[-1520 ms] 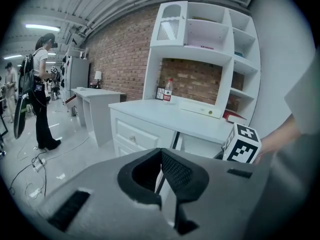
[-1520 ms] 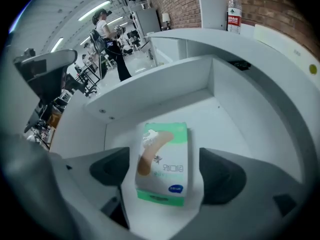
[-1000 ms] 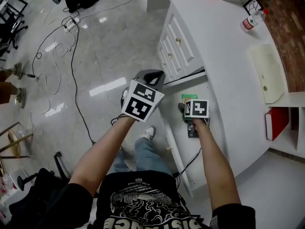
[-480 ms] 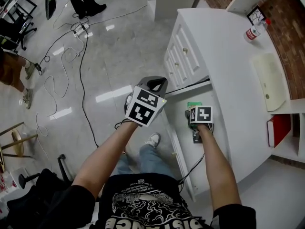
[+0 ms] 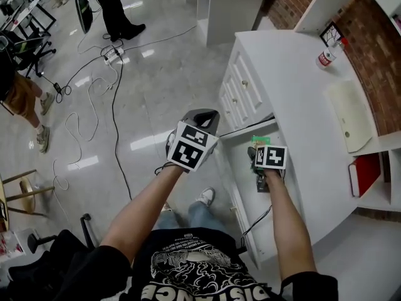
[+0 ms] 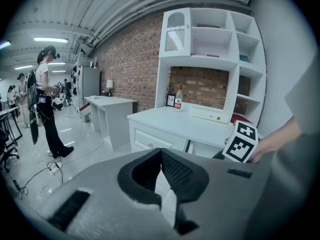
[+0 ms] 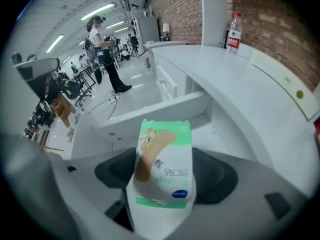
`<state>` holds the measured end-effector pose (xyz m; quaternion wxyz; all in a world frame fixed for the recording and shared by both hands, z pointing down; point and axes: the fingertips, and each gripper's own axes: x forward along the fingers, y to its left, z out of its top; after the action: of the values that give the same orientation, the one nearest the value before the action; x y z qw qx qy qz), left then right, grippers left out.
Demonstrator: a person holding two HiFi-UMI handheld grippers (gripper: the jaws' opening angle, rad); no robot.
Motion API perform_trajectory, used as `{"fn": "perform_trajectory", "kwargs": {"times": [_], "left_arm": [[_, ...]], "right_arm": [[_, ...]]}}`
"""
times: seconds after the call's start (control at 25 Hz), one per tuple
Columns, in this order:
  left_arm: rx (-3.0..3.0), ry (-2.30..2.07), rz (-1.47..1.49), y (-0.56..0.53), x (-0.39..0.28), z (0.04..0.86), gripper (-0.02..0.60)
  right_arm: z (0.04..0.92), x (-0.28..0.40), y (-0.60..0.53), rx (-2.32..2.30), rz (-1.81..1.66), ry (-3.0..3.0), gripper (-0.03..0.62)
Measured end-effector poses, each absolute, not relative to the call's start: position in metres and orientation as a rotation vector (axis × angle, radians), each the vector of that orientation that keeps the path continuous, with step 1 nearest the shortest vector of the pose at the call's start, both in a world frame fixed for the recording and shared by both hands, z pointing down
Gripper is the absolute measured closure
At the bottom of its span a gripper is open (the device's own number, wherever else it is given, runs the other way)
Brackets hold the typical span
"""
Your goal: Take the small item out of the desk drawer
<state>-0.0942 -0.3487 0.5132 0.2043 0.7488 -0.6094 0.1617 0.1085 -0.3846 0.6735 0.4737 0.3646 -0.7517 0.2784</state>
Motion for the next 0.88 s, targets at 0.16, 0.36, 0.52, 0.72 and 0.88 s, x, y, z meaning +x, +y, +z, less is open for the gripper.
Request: {"fn": "perform_trajectory", "kwargs": {"times": [0.16,0.36,0.52,0.72,0.88], "left_arm": [[2.098,-1.729,0.444,-0.345,-0.104,0.495,0.574],[2.109,-1.774,0.434,-0.339,-0.122,0.472,0.574],[2.104,-1.816,0.424,-0.332,-0.136,0.456,0.574],[2.093,-1.88,0.395,-0.321,-0.156,0.436,0.574],[2.063,-1.949,0.39,-0.308,-0.178,0.418,0.574]], "right_arm": [[0.645,0.096,-0.391,0.917,0.647,-1.903,0.246],[0.607,0.076,-0.396,0.953,0.616,-1.991,0.247],[0.581,0.059,-0.397,0.968,0.584,-2.063,0.246],[0.548,0.028,-0.395,0.954,0.525,-2.169,0.247],[0.516,-0.007,-0.391,0.917,0.481,-2.265,0.247]]}}
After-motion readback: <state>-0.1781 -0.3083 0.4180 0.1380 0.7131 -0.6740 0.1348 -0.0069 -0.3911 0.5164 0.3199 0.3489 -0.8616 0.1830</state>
